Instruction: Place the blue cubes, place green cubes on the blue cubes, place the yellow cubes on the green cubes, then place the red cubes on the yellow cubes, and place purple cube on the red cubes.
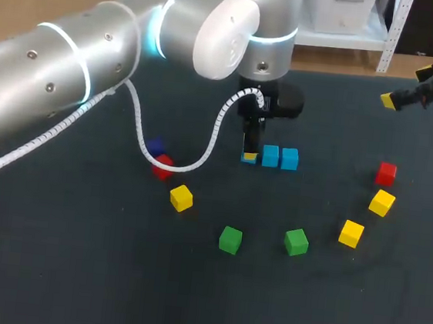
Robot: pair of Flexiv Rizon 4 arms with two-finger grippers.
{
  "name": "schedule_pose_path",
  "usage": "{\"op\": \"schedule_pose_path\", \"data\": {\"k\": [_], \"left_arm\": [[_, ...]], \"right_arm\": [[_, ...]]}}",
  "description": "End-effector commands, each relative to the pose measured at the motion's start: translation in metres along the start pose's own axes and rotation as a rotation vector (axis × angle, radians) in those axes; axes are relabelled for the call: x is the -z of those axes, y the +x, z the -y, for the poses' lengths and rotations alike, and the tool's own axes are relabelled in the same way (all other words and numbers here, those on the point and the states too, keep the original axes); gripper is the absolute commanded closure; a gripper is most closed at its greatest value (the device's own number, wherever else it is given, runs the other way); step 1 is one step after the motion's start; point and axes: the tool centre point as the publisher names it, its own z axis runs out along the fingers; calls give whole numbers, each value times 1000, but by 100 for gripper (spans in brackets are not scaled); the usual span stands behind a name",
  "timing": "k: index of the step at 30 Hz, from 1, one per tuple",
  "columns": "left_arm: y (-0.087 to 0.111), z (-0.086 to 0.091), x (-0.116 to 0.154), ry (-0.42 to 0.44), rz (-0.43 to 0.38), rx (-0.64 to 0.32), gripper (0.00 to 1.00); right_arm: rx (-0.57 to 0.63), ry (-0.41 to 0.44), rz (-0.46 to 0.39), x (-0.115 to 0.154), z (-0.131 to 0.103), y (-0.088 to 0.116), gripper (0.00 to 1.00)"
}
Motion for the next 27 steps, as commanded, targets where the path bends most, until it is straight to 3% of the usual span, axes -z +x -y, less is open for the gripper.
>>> {"op": "schedule_pose_path", "data": {"k": [1,3,7,15,22,25,27], "left_arm": [[1,1,1,1,1,-3,68],[0,3,1,1,1,-5,81],[-1,5,1,3,2,-11,95],[-1,6,-1,4,-3,-10,95],[-1,7,-3,8,-5,-11,84],[-1,7,-3,10,-3,-12,64],[-1,7,-3,10,-2,-10,58]], "right_arm": [[0,-2,-1,0,0,0,0],[0,-2,-1,0,0,0,0],[0,-2,-1,0,0,0,0],[0,-2,-1,0,0,0,0],[0,-2,-1,0,0,0,0],[0,-2,-1,0,0,0,0],[0,-2,-1,0,0,0,0]]}}
